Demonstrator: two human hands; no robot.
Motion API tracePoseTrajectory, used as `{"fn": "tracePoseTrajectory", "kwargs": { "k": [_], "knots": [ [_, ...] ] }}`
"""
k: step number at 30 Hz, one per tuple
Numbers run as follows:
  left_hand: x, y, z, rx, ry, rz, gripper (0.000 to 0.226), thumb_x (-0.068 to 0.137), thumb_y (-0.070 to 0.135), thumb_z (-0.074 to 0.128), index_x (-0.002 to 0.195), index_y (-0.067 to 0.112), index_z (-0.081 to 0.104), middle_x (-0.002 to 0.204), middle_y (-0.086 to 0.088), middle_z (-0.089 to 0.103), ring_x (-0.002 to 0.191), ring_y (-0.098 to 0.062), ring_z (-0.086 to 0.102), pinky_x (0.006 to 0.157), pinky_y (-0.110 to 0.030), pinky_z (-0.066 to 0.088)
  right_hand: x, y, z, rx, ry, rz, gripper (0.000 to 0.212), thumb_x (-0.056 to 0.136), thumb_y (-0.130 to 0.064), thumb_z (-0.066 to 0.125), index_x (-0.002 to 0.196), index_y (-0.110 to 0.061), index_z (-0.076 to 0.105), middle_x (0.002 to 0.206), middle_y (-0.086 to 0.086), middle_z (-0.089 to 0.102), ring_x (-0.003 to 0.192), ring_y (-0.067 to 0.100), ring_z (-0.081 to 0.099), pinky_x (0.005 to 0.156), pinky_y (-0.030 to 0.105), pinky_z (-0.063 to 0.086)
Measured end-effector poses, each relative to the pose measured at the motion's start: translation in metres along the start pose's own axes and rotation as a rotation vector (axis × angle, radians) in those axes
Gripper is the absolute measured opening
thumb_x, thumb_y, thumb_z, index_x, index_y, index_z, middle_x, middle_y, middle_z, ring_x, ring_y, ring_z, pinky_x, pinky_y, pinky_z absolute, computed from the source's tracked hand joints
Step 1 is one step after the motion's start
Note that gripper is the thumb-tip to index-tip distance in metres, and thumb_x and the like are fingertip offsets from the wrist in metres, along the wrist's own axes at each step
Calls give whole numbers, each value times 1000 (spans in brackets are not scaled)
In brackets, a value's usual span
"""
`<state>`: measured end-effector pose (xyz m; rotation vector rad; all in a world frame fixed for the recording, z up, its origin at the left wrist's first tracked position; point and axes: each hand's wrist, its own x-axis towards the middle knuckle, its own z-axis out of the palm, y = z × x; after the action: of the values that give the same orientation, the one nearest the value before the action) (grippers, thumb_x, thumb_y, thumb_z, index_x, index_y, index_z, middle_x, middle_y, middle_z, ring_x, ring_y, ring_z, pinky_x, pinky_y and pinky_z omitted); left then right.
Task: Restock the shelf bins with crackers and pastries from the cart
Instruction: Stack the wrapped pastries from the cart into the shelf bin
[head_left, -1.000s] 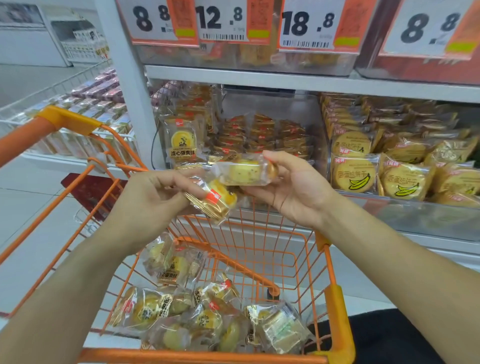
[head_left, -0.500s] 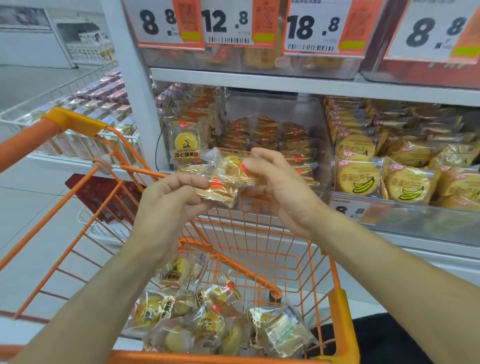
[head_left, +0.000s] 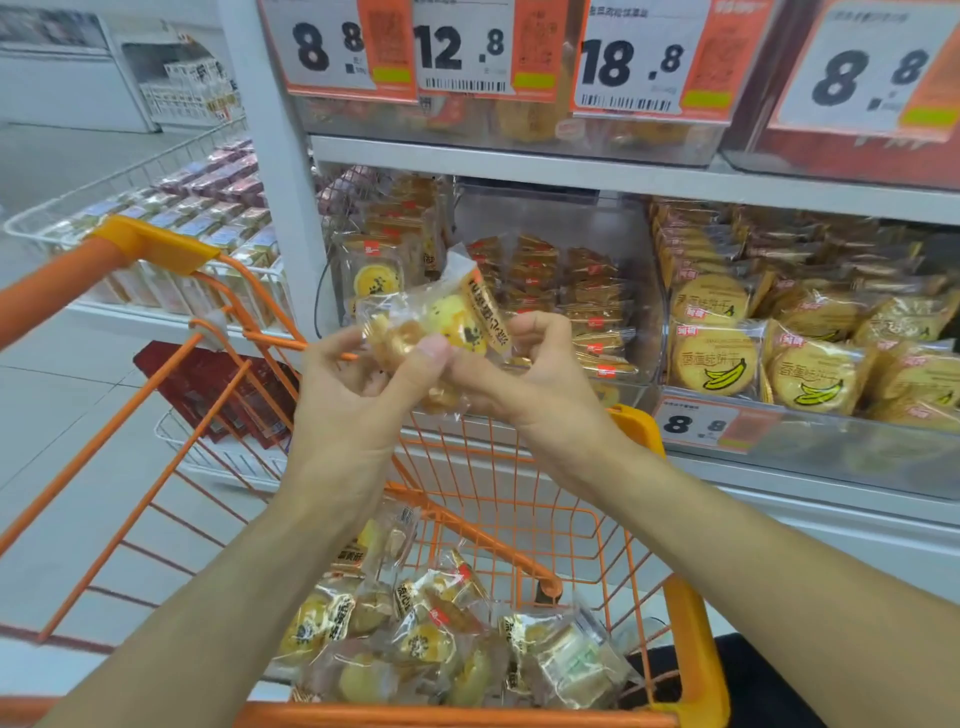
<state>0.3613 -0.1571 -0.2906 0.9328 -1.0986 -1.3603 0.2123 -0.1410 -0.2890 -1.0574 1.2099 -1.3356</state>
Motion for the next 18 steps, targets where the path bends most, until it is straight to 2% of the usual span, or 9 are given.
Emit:
{"fn": "tracePoseTrajectory", "kwargs": {
  "k": [1,3,6,8,9,11,13,16,18],
  "knots": [
    [1,-1,-1,19,-56,-30,54,62,41,84,102,15,58,94,1,71,87,-9,71,77,-20,53,-2,2,2,-42,9,-20,74,75,-24,86,128,-18,34,104,0,63,77,4,72,74,27,61],
    [0,-5,-2,76,-104,-63,40,70,43,79,93,15,63,86,0,71,83,-14,69,75,-23,52,-2,9,4,-124,6,-50,76,75,-30,88,130,-24,36,114,4,65,87,8,73,75,29,62],
    [-1,-8,0,31,-69,-140,44,81,32,78,111,14,53,103,-6,72,93,-21,72,75,-32,58,-2,20,7,-326,-17,-131,71,69,-53,85,120,-34,40,119,2,62,100,16,68,80,34,61],
    [-1,-5,-1,107,-56,-164,52,77,36,79,116,17,49,111,-7,71,99,-22,72,84,-41,58,-4,25,12,-453,-35,-177,64,71,-61,77,113,-36,36,116,0,59,102,16,64,75,25,55],
    [1,-2,-4,192,-49,-156,54,74,40,81,113,20,50,107,-4,71,95,-19,72,82,-40,59,-6,24,14,-490,-55,-184,60,74,-62,74,110,-36,33,115,-1,58,101,14,62,72,18,50],
    [3,8,-10,413,-46,-89,49,73,43,83,106,22,52,89,2,69,77,-10,70,65,-26,56,-7,17,11,-562,-122,-141,60,80,-61,73,111,-31,31,108,-6,56,93,7,58,63,10,43],
    [6,18,-18,596,-76,-37,46,73,43,81,101,21,53,80,-2,65,67,-15,67,57,-25,53,-5,6,0,-720,-231,-86,70,78,-64,74,117,-24,31,106,-8,55,89,5,56,62,14,43],
    [13,31,-30,779,-165,-25,46,66,50,83,98,28,57,83,-4,70,75,-21,69,70,-36,57,-3,-4,-15,-903,-358,-62,82,71,-61,81,126,-26,31,109,-14,49,92,2,55,67,15,43],
    [20,36,-38,914,-296,-53,51,62,51,84,104,36,59,87,4,73,76,-12,70,75,-35,58,-3,-7,-18,-893,-328,-80,109,65,-58,86,147,-34,19,129,-12,40,106,6,55,81,19,46]
  ]
}}
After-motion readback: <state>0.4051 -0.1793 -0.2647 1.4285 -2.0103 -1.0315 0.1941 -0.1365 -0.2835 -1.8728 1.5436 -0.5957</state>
